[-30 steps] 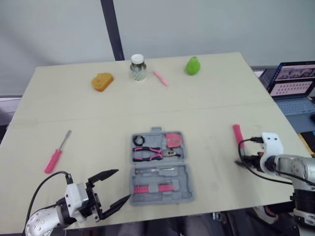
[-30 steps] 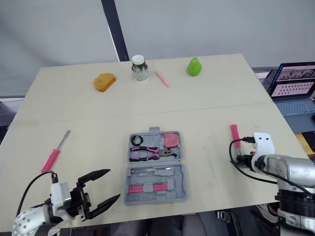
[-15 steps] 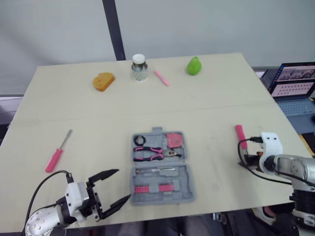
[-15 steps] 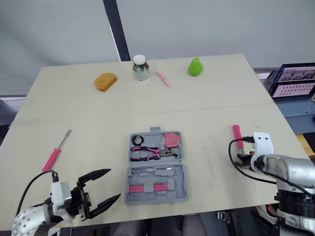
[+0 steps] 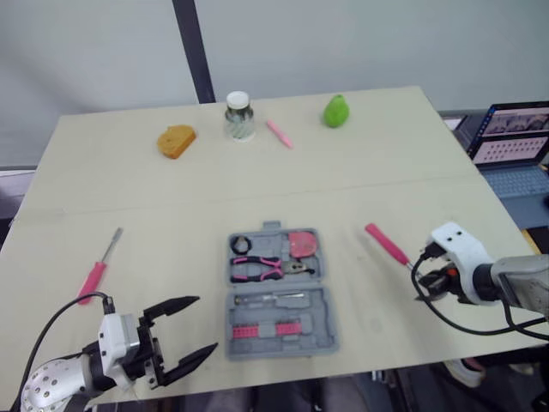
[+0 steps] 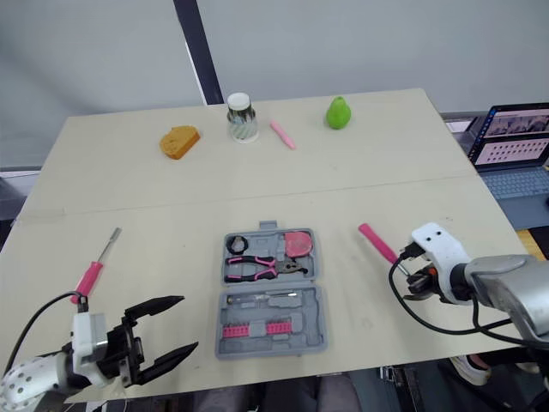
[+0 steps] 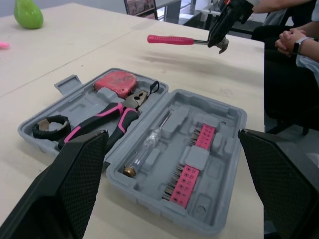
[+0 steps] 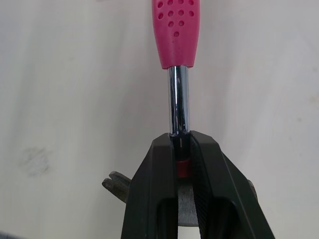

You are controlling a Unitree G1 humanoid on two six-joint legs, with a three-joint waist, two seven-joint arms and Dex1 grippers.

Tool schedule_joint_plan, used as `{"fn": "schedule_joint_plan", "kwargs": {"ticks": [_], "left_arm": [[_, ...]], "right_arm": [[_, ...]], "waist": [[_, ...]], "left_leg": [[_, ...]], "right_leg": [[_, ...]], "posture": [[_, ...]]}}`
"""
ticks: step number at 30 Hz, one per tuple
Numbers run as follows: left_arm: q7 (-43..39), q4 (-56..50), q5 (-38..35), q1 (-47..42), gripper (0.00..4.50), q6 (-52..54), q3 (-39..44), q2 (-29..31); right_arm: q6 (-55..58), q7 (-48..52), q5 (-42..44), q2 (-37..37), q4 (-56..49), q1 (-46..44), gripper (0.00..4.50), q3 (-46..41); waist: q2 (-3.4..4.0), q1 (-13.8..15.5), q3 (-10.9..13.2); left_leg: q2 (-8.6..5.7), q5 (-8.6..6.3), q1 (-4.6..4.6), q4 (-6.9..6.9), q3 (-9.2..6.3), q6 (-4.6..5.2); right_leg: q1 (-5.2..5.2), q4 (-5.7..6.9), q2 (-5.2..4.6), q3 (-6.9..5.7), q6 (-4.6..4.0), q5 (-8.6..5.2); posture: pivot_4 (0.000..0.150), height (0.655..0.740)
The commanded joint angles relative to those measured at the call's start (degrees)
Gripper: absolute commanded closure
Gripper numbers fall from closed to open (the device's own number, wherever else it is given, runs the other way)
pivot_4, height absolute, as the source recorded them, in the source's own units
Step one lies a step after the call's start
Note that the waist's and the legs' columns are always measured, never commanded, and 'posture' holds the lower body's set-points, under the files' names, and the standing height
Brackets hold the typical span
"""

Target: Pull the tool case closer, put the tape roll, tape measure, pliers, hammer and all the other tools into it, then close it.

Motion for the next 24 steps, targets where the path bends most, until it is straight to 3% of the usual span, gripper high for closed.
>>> {"fn": "schedule_joint_plan", "kwargs": {"ticks": [1,8,13,18,24], "left_arm": [[-2.3,-0.3,-3.2,2.0,0.0,1.3,3.0,1.4],[-7.3,0.3,-4.2,5.2,0.0,1.7,6.5,3.5],[-9.5,1.0,-3.8,7.8,0.0,0.6,8.0,2.7],[-10.4,2.9,-2.1,9.7,0.0,-2.2,8.9,1.4],[-10.5,3.1,-1.0,12.0,0.0,-4.3,9.7,0.1]], "right_arm": [[-1.6,5.9,3.2,-4.8,-7.3,-2.7,4.39,2.6],[-0.4,13.2,6.3,-10.3,-14.3,-13.3,4.39,12.9],[1.3,18.1,4.4,-11.3,-15.6,-26.8,4.39,25.2],[7.0,19.2,3.2,-5.4,-14.4,-41.3,4.39,37.8],[12.7,15.5,3.4,4.1,-11.3,-48.8,4.39,46.4]], "waist": [[-0.03,0.0,0.1],[-0.17,-0.1,0.2],[-0.16,-0.3,0.3],[-0.18,-1.0,0.3],[-0.19,-1.4,0.3]], "left_leg": [[-0.01,0.0,0.0,0.03,0.02,0.01],[-0.01,-0.02,-0.08,0.0,0.19,0.06],[0.0,-0.03,-0.23,-0.03,0.24,0.06],[0.02,-0.04,-0.48,0.04,0.19,0.05],[0.01,-0.03,-0.69,0.09,0.18,0.04]], "right_leg": [[0.0,0.02,-0.01,0.0,0.0,0.0],[-0.23,0.03,-0.03,0.03,0.03,0.01],[-0.41,-0.03,-0.05,0.06,0.03,0.01],[-0.61,-0.03,-0.06,0.09,0.03,0.01],[-0.9,0.13,-0.1,0.22,0.02,0.02]], "posture": [[0.15,0.7391],[0.15,0.7391],[0.15,0.7391],[0.15,0.7391],[0.15,0.7391]]}}
